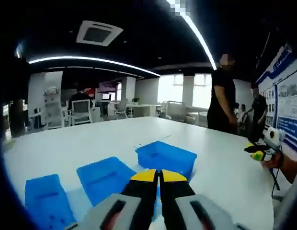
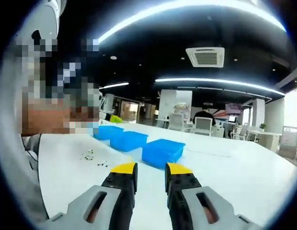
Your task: Pick up the resistors one by one and place each resistor into its matching bin, sorting the parts by color and model until every resistor is separated into the correct bin for its type
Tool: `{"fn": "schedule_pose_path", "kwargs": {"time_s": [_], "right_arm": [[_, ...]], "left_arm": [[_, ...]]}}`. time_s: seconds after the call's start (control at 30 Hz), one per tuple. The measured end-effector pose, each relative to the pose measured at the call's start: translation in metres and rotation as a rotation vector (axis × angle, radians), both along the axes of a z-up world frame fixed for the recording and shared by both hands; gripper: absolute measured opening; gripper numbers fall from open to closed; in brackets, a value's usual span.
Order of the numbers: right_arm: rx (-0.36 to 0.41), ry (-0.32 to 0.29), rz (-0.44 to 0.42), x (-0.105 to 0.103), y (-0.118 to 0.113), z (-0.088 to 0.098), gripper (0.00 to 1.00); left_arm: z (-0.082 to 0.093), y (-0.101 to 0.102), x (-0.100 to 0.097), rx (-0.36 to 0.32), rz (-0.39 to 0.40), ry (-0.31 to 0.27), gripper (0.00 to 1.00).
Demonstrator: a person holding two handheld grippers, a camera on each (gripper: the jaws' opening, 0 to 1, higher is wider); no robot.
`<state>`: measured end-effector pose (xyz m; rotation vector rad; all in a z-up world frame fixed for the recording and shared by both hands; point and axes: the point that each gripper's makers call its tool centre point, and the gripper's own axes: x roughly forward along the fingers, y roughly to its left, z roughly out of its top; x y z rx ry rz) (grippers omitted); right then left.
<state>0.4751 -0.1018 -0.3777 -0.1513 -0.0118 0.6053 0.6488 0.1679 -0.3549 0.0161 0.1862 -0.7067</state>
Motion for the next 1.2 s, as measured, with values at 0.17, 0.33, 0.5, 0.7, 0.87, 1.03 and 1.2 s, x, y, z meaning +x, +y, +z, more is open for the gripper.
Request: {"fn": "schedule_pose_path", "kwargs": {"time_s": [0.17,0.33,0.5,0.7,0.87,1.03,1.2], "right_arm": [[-0.002,-0.005,0.006,0.000,0.002,0.002,0.25],[0.004,0.003,0.003,0.000,0.000,0.000,0.25],[0.002,0.010,0.005,0.000,0.001,-0.002,0.25],[0.009,0.019,0.001,0.002,0.001,-0.004,0.25],[0.002,0.024,0.010,0.004,0.005,-0.004,0.25],[-0.005,0.020,0.018,0.004,0.008,-0.002,0.25],[-0.010,0.023,0.022,0.005,0.009,-0.003,0.25]], "left_arm": [[-0.017,0.021,0.025,0.017,0.079,0.027,0.05],[-0.026,0.022,0.026,0.009,0.107,0.057,0.13],[-0.033,0.025,0.025,-0.002,0.112,0.100,0.17],[-0.027,0.022,0.015,0.023,0.077,0.074,0.17],[-0.023,0.017,0.010,0.060,0.032,0.045,0.17],[-0.023,-0.006,-0.010,0.202,-0.140,-0.049,0.16],[-0.032,-0.040,-0.039,0.370,-0.379,-0.084,0.16]]}}
